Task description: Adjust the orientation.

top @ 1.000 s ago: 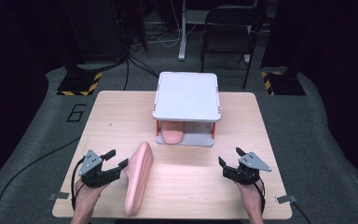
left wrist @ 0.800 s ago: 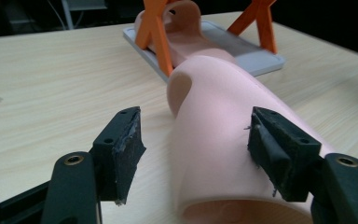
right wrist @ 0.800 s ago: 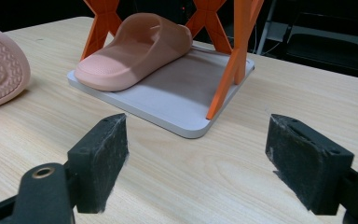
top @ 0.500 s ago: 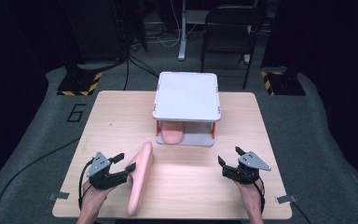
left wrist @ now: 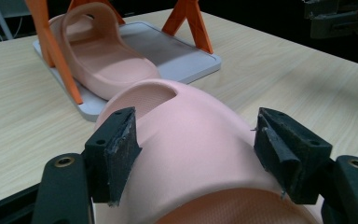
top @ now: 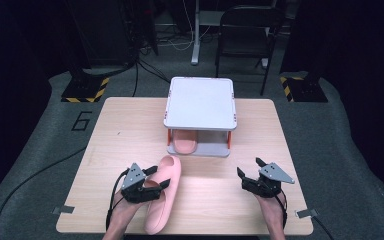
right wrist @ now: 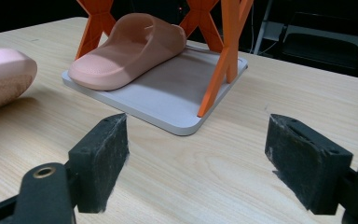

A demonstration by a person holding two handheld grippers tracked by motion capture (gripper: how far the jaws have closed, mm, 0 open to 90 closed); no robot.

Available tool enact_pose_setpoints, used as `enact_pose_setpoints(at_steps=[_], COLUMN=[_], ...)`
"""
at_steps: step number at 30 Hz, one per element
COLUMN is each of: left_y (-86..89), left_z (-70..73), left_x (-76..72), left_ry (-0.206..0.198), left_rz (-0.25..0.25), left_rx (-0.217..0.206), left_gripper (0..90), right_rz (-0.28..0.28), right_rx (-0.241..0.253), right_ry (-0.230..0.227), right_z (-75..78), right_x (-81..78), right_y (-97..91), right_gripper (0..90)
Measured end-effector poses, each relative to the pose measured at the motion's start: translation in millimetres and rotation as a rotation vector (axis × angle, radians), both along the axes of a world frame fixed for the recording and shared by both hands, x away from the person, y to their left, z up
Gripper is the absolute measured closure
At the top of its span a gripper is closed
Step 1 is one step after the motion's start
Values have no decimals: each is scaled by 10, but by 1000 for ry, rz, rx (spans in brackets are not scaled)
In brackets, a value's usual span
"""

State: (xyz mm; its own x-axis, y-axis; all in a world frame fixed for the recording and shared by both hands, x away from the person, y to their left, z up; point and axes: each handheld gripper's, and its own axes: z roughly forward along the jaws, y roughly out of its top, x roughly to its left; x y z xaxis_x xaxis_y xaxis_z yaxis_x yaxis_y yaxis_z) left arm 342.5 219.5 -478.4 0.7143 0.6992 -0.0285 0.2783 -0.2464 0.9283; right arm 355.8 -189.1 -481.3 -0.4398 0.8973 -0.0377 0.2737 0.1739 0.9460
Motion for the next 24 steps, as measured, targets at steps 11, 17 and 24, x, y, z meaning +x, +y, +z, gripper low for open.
enact_pose_setpoints(at_steps=[11,17,24], left_y=[282,482,589], left_z=[73,81,65], left_x=[-47,-121,-173], left_ry=[1,25,24], left_rz=[60,112,137], left_rx=[-57,-97,-100], left_gripper=[304,305,304], right_rz=[-1,-5,-13], right_rx=[1,13,28], right_ry=[-1,-19,-22], right_z=[2,23,25], right_x=[-15,-26,-23], right_y=[-10,-43,-79], right_gripper=[209,208,205])
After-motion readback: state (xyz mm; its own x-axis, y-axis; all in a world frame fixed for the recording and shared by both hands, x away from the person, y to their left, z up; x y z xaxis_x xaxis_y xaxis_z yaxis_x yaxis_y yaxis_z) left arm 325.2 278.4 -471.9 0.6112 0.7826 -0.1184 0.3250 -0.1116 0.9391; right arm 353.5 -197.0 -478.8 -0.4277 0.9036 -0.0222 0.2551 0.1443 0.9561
